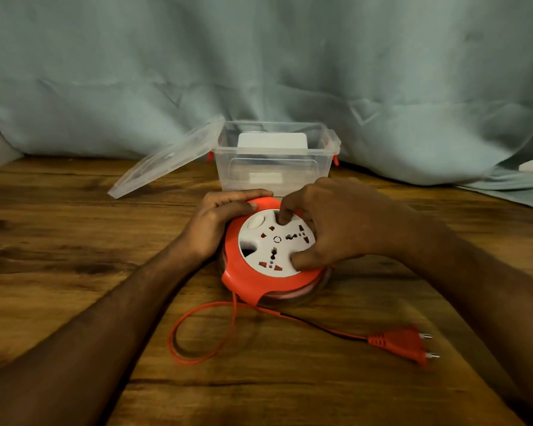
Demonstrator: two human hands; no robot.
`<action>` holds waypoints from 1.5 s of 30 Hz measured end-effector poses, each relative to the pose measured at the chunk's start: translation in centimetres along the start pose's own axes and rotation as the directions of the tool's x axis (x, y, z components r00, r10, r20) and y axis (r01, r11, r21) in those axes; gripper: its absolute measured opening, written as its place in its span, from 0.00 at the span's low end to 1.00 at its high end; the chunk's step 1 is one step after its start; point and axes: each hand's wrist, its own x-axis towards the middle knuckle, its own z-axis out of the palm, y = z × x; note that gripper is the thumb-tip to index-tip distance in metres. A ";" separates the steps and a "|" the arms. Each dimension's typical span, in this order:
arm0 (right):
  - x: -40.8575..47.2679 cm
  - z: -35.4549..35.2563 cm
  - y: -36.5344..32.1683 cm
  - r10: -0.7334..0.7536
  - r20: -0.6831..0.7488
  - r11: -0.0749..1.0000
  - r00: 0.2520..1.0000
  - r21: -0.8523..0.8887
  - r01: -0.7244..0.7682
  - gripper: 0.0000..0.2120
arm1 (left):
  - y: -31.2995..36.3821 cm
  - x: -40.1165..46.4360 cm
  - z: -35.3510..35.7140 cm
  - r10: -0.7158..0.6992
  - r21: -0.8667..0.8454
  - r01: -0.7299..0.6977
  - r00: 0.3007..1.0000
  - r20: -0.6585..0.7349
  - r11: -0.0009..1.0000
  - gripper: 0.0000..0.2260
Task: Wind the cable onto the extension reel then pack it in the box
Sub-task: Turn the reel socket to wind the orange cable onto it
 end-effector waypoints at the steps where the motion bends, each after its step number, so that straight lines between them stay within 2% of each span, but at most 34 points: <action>1: 0.0 0.1 -0.1 0.007 -0.017 1.000 1.000 -0.008 -0.007 0.32 | 0.0 0.0 0.0 0.001 -0.006 -0.001 1.000 0.002 1.000 0.19; 7: 0.1 0.6 -0.9 0.011 -0.085 0.999 0.996 -0.038 -0.014 0.28 | -0.3 0.1 -0.2 0.000 0.013 0.000 1.000 0.018 1.000 0.19; 17: 0.0 0.9 -1.9 0.073 -0.123 0.997 0.990 -0.019 -0.076 0.29 | -0.2 0.1 -0.2 0.014 0.042 -0.015 1.000 0.024 0.999 0.19; 21: -0.1 0.5 -1.5 0.027 -0.124 0.997 0.992 -0.065 -0.036 0.29 | 0.0 0.0 -0.4 0.012 0.043 -0.012 1.000 0.004 0.999 0.17; 25: 0.0 -0.4 -0.9 -0.042 -0.163 0.999 0.986 -0.004 0.042 0.16 | 0.3 -0.1 -0.3 0.009 -0.001 -0.009 0.999 -0.042 1.000 0.15; 27: -0.2 -0.6 -0.6 -0.078 -0.110 0.996 0.991 0.031 0.082 0.25 | 0.4 -0.3 0.0 0.001 -0.005 -0.001 1.000 -0.013 1.000 0.17; 29: -0.4 -1.1 -0.4 -0.091 -0.039 0.992 0.995 0.086 0.094 0.29 | 0.5 -0.4 0.1 -0.012 0.008 0.011 0.999 0.031 1.000 0.18; 36: 0.1 -1.1 0.8 -0.096 -0.023 0.978 0.995 0.186 0.098 0.26 | 0.4 -0.5 -0.2 -0.015 0.001 0.015 0.994 0.105 1.000 0.18; 41: 0.2 -1.1 0.7 -0.098 -0.027 0.982 0.995 0.159 0.101 0.31 | 0.5 -0.6 -0.3 -0.033 0.006 0.032 0.990 0.137 0.999 0.21; 45: -0.2 -1.4 0.1 -0.145 -0.022 0.972 0.989 0.183 0.147 0.29 | 1.0 -0.6 -0.3 -0.066 0.000 0.067 0.988 0.138 0.998 0.24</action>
